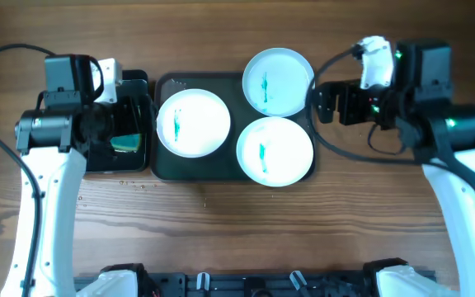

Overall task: Clean dirty plates on tray and stack at the side
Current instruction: 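Reach the right gripper to the left white plate's rim and grasp it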

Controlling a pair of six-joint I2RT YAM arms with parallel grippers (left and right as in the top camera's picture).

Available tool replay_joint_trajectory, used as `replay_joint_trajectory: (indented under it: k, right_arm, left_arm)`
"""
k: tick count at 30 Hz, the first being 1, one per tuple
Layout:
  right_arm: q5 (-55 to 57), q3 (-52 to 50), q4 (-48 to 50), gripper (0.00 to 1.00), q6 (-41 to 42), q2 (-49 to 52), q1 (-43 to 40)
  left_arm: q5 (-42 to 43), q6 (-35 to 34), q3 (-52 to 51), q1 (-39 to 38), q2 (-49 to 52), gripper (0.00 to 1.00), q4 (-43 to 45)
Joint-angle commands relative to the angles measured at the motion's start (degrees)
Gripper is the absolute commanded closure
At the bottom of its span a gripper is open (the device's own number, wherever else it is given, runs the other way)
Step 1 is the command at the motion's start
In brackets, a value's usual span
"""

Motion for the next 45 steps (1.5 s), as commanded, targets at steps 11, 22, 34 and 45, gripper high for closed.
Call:
replay_joint_trajectory:
  k: [11, 22, 34, 45]
  right_arm:
    - [0.76, 4.26, 9.03, 0.24, 18.64, 17.16, 14.86]
    - [9.07, 13.79, 12.04, 0.46, 28.33, 36.98, 21.88]
    - [3.87, 13.77, 17.25, 0.60, 29.51, 48.96, 22.18]
    - [4.00, 13.70, 17.73, 0.78, 29.14, 52.19, 23.17]
  left_arm:
    - [-11.63, -9.38, 0.85, -0.28, 1.11, 0.00, 1.36]
    - [-11.47, -9.62, 0.85, -0.33, 1.11, 0.00, 1.11]
    - [-11.45, -9.66, 0.85, -0.33, 1.11, 0.01, 0.98]
    - [-11.45, -9.66, -0.39, -0.33, 2.10, 0.00, 0.50]
